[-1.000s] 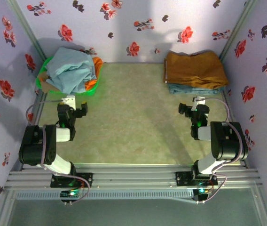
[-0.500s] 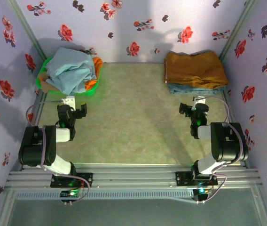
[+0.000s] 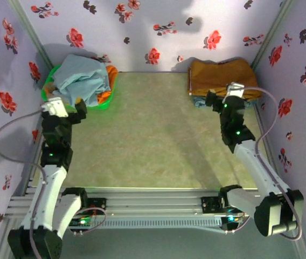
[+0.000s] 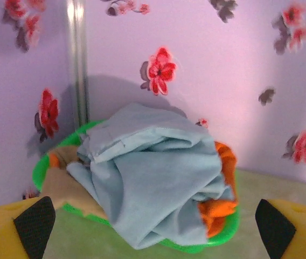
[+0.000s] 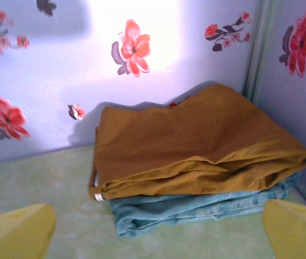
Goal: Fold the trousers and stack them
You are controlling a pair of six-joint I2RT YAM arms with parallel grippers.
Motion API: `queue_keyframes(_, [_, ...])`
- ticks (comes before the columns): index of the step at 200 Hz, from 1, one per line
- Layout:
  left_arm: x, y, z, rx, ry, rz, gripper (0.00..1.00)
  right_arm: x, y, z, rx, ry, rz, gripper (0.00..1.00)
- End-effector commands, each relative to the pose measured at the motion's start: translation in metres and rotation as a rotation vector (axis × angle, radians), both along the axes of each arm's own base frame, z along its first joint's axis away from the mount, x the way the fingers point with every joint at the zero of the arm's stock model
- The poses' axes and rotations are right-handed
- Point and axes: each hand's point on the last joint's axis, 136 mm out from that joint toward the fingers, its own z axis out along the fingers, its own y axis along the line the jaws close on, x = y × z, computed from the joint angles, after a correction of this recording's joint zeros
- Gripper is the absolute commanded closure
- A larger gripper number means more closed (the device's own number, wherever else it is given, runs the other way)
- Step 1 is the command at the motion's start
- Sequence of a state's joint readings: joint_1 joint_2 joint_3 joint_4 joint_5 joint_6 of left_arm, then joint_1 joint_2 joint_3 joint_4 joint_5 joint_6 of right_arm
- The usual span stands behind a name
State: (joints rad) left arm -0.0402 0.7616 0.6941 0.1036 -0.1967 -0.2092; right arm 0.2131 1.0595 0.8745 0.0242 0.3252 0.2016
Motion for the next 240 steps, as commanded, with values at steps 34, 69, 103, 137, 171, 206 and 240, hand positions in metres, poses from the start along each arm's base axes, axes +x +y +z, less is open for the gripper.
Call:
queue_keyframes(34, [-0.077,0.004,0.053,-0.384,-0.072,0.014,0.00,-0.036,0.018,-0.025,0.418,0.176,0.060,0.01])
queue_keyframes(69, [-0.070,-0.008,0.046,-0.371,0.132,-0.019,0.00,-0.036,0.043,-0.056,0.428,0.353,0.167,0.07])
queue_keyframes(103, [-0.031,-0.010,0.013,-0.305,0.469,0.017,0.00,-0.035,0.057,-0.073,0.473,0.406,0.208,0.07])
queue_keyframes(137, [0.006,-0.009,-0.015,-0.237,0.631,0.038,0.00,-0.030,0.065,-0.080,0.478,0.410,0.244,0.05])
queue_keyframes(171, [0.052,0.005,-0.034,-0.143,0.715,0.153,0.00,-0.016,0.076,-0.100,0.494,0.448,0.283,0.03])
queue_keyframes(206, [0.109,0.005,-0.051,0.007,0.837,0.205,0.00,-0.002,0.091,-0.111,0.528,0.454,0.336,0.03])
queue_keyframes(240, [0.168,-0.014,-0.073,0.129,0.921,0.167,0.00,0.009,0.094,-0.125,0.533,0.480,0.335,0.01])
